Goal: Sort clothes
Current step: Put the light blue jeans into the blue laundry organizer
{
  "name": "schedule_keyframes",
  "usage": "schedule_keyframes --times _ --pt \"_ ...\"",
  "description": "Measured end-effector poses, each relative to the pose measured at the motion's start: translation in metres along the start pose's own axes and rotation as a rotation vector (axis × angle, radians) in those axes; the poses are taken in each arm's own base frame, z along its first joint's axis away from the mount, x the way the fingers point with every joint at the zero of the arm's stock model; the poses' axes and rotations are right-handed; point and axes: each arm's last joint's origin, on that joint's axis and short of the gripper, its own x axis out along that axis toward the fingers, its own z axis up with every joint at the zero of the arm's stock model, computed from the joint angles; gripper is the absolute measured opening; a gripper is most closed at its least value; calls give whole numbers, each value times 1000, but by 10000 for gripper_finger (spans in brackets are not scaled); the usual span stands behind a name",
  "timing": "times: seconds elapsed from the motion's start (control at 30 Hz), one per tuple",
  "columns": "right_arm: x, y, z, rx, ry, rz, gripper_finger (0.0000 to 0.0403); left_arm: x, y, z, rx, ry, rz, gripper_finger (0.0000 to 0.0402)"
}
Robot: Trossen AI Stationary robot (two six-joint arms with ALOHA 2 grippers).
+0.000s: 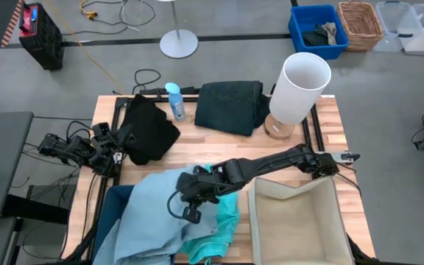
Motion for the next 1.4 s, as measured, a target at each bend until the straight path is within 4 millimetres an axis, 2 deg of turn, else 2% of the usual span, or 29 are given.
schedule_keyframes --times 0.23,0.7,0.83,1.03,1.17,1.23,1.4 --pt "-7 18 20 -145 -222 148 0 0 0 0 2 3 2 6" --pt "-10 24 26 -211 -282 226 5 0 2 -2 16 18 15 6" --pt "-9 21 24 -208 -262 184 51 0 2 -2 10 18 15 6" --pt "-8 17 16 -172 -180 122 179 0 2 -2 -6 18 15 6" --pt "-7 24 1 -192 -86 97 247 0 2 -2 -10 18 15 6" --pt "-8 32 -14 -228 -1 81 260 0 2 -2 6 18 15 6" --pt "-12 49 -52 -313 195 -21 264 0 2 -2 32 18 15 6"
